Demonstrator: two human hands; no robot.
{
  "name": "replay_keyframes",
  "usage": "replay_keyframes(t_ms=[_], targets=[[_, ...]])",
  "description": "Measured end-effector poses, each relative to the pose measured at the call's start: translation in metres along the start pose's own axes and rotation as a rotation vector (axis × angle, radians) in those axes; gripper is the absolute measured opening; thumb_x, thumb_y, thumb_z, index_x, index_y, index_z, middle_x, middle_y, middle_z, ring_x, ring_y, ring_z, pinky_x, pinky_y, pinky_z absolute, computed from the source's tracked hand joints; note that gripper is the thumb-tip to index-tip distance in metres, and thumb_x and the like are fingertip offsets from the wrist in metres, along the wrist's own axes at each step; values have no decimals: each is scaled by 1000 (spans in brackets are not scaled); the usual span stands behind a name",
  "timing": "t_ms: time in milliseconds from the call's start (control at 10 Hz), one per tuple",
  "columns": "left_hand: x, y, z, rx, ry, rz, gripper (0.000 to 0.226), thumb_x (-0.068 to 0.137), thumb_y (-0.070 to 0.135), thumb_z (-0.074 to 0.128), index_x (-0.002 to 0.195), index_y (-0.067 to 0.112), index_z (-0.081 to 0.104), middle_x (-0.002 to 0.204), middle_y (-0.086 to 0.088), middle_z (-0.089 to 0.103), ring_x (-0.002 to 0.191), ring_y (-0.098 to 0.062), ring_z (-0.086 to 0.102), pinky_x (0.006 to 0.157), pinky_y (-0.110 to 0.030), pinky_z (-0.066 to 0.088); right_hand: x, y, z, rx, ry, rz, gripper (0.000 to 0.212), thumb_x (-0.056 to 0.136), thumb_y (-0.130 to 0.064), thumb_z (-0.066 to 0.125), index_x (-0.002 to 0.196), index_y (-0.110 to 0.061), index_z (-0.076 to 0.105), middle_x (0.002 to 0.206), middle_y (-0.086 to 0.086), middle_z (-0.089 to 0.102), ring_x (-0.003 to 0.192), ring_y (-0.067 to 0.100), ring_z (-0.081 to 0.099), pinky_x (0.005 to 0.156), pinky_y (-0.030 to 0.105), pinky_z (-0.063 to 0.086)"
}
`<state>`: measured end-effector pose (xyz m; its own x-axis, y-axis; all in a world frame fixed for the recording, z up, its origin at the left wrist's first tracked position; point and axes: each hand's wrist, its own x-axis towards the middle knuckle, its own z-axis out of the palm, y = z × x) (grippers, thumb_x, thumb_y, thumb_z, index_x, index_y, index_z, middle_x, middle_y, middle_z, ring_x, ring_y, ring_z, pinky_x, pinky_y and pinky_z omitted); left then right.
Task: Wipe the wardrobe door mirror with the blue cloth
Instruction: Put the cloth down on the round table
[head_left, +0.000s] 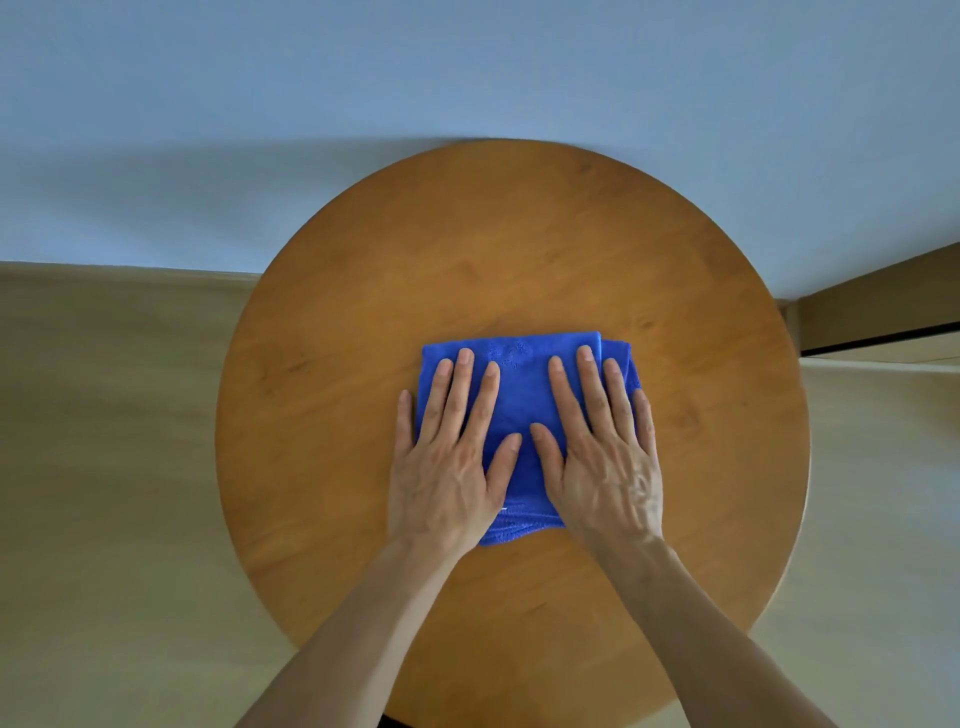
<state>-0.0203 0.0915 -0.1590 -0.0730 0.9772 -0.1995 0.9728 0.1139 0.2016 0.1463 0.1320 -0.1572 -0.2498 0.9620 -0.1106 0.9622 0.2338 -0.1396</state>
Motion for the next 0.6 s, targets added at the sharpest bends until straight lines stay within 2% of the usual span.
replay_keyframes(t_ms=[100,200,300,400,500,600], targets=[[0,5,-2,16,-19,-35,71,104,59,22,163,24,3,172,-3,-3,158,-19,-3,126,-54,14,-2,-5,0,31,-20,147,74,101,-61,26,161,-21,10,169,2,9,155,21,11,124,45,19],[1,7,-6,24,-79,-39,72,104,60,18,163,23,-4,171,-4,-10,157,-19,-9,126,-54,9,-2,-7,-2,44,-69,180,76,100,-63,23,161,-20,5,169,3,6,155,21,9,125,44,17],[5,2,-18,98,-208,28,77,102,63,12,159,21,-18,167,-5,-25,155,-21,-21,126,-55,1,0,0,-13,39,-178,123,73,103,-61,15,160,-20,-5,169,2,-4,156,20,1,126,41,13],[5,0,-30,157,-269,42,81,102,62,19,159,19,-18,166,-5,-27,155,-22,-22,125,-57,-2,2,10,-24,46,-269,80,73,102,-58,13,159,-19,-10,168,-1,-9,155,17,-2,126,37,15],[-11,7,-54,59,-318,-26,77,105,55,28,160,22,-14,167,-6,-25,155,-23,-19,124,-55,1,1,22,-55,100,-353,64,73,102,-56,18,160,-17,-3,169,-3,-7,155,12,-3,125,31,17],[-33,14,-74,-57,-306,-65,71,106,52,28,161,25,-8,169,-4,-17,157,-21,-14,126,-48,7,-12,24,-83,191,-341,89,69,104,-53,26,161,-18,6,169,-4,1,155,11,3,123,29,16]])
